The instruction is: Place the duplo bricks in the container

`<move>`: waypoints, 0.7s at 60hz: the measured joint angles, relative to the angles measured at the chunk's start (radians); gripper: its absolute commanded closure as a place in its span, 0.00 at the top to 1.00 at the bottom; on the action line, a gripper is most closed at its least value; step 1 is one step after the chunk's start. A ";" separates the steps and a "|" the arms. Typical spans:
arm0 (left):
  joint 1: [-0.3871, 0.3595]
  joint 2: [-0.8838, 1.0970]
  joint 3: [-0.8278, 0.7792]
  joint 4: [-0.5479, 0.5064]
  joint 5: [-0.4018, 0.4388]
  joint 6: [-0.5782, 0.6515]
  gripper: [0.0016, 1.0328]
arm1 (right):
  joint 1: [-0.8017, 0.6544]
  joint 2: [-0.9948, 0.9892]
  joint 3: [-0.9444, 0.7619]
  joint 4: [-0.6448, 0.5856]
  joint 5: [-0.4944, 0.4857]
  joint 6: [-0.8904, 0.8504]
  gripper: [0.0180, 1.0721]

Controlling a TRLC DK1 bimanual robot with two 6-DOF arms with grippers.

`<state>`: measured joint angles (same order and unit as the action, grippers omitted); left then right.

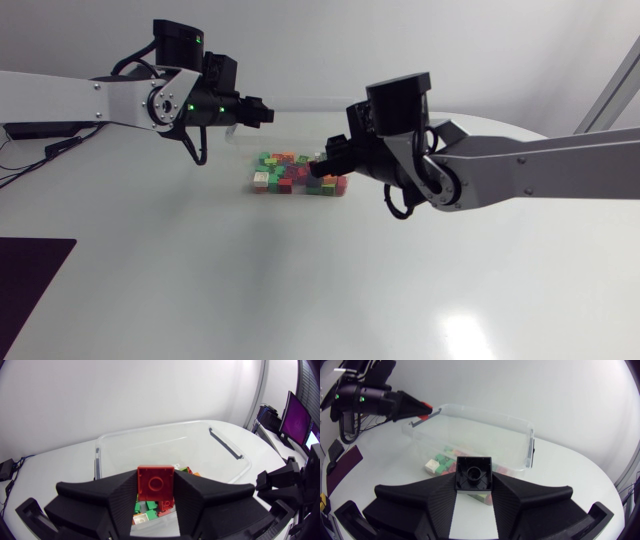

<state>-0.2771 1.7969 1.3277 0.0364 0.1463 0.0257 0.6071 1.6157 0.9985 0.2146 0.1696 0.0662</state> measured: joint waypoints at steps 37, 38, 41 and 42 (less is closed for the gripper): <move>0.003 -0.053 0.079 -0.272 -0.027 0.028 0.96 | -0.105 0.090 0.287 -0.058 -0.115 -0.019 0.35; 0.004 -0.064 0.079 -0.280 -0.026 0.030 0.96 | -0.105 0.098 0.292 -0.058 -0.116 -0.019 0.35; 0.008 -0.096 0.078 -0.301 -0.019 0.032 0.96 | -0.106 0.122 0.311 -0.058 -0.121 -0.019 0.35; 0.008 -0.106 0.077 -0.306 -0.019 0.034 0.96 | -0.106 0.130 0.318 -0.059 -0.122 -0.019 0.35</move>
<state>-0.2691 1.6909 1.4052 -0.2699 0.1276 0.0593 0.5014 1.7458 1.3163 0.1558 0.0471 0.0475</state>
